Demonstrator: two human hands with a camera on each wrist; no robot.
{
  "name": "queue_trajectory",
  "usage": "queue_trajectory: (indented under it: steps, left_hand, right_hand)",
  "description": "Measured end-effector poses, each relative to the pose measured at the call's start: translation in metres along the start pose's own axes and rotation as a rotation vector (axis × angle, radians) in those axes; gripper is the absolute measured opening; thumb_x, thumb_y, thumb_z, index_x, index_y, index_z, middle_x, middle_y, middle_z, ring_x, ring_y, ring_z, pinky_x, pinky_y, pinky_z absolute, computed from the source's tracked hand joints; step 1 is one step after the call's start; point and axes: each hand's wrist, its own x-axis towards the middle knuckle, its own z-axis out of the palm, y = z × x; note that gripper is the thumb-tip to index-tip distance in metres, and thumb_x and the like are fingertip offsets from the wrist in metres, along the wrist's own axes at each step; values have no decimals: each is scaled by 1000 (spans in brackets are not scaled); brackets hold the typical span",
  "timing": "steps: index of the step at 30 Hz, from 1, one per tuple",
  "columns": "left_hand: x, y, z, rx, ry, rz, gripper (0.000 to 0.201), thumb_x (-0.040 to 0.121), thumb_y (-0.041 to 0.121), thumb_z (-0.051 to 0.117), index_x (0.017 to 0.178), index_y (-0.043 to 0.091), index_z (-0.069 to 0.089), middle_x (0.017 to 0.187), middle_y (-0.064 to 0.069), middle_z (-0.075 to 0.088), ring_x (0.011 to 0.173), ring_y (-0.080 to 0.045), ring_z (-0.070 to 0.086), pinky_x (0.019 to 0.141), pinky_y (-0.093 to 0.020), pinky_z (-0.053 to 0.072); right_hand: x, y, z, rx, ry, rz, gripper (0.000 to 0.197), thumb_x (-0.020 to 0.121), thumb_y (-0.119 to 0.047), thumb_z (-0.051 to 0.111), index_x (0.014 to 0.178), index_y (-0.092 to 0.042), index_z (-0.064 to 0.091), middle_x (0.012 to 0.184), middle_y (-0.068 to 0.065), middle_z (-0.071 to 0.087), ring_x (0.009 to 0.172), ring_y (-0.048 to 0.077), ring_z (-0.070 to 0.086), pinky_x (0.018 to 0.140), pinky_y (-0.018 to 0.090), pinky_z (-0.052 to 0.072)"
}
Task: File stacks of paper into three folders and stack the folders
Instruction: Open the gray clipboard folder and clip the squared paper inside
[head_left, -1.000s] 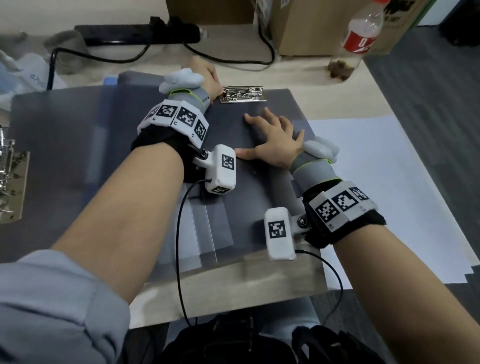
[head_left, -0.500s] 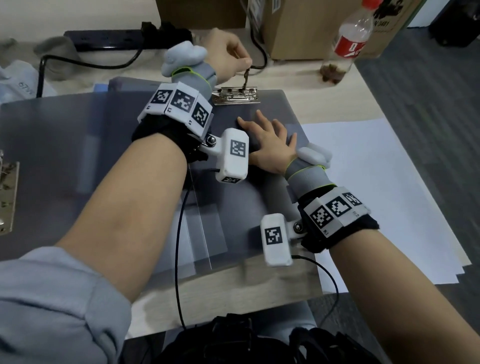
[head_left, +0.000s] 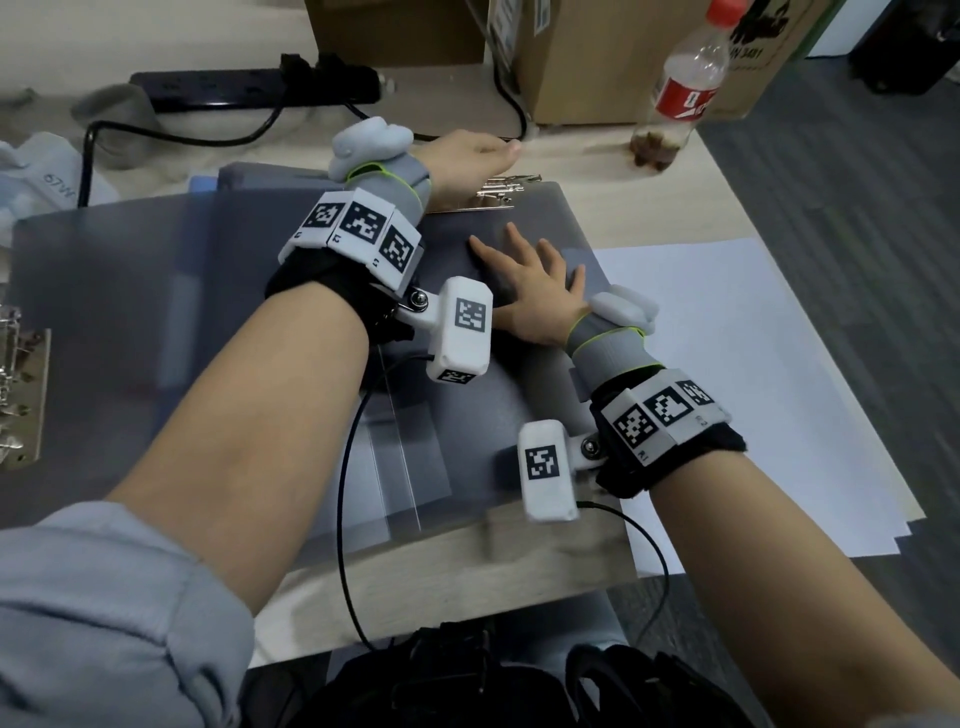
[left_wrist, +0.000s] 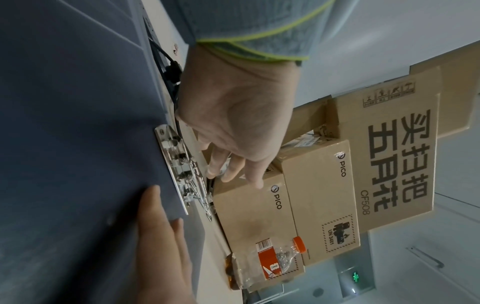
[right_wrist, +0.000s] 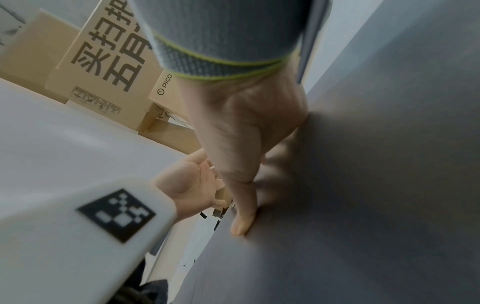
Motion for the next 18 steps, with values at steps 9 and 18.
queue_trajectory:
  steps: [9,18]
  left_hand:
    - [-34,-6,8,-122,42,36,33,95,28,53,124,12,55,94,5,59,85,-4,53,76,-12,39]
    - [-93,15,61,-90,63,110,35,93,22,56,126,10,57,129,-11,58,122,-19,53,85,-15,34]
  right_hand:
    - [-16,12,-5,46,148,22,71,79,-48,69,141,-30,39,157,6,21,144,30,16,117,48,18]
    - [-81,51,-2,291,486,109,43,82,-23,66,124,-15,60,131,9,55,123,26,50,100,30,38]
